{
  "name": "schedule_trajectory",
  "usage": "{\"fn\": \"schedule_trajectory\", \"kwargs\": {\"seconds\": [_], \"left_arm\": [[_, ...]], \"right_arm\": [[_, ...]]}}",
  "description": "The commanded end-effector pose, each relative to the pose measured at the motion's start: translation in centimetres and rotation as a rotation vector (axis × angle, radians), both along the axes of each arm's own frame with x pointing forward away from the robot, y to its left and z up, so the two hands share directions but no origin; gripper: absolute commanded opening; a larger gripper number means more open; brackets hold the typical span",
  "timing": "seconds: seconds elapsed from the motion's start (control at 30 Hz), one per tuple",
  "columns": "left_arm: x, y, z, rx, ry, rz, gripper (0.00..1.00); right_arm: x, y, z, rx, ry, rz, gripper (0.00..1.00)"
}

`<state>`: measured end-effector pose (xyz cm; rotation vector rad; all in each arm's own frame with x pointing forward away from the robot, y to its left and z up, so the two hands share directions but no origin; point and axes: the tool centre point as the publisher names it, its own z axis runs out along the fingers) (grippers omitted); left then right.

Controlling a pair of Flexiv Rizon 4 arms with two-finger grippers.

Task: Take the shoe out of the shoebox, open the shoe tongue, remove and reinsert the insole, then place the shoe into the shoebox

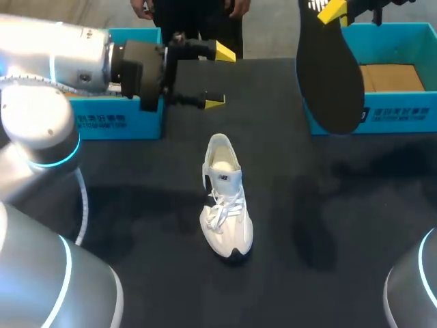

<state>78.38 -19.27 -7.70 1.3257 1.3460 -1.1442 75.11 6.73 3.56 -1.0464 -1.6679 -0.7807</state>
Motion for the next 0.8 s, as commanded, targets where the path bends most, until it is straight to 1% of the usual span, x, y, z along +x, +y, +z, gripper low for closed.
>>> {"fn": "schedule_trajectory", "kwargs": {"seconds": [0.03, 0.2, 0.3, 0.47, 0.63, 0.8], "left_arm": [[-0.8, 0.3, -0.1, -0.129, -0.017, 0.012, 1.0], [-1.2, 0.5, 0.5, -0.18, -0.04, 0.006, 1.0], [-1.5, 0.4, 0.8, -0.185, -0.046, -0.001, 1.0], [-1.5, 0.2, 0.9, -0.196, -0.049, -0.011, 1.0], [-0.7, -0.5, 1.1, -0.207, -0.051, -0.028, 1.0], [0.1, -1.3, 1.1, -0.212, -0.053, -0.054, 1.0]], "right_arm": [[1.0, 0.0, -0.8, 0.01, 0.024, 0.01, 0.0], [1.5, 0.3, -2.1, 0.01, 0.062, 0.006, 0.0], [1.5, 0.8, -3.1, 0.014, 0.088, 0.009, 0.0], [1.6, 1.6, -4.1, 0.026, 0.109, 0.013, 0.0], [1.8, 2.1, -4.7, 0.019, 0.11, 0.011, 0.0], [1.6, 3.1, -5.5, 0.014, 0.153, 0.026, 0.0]]}}
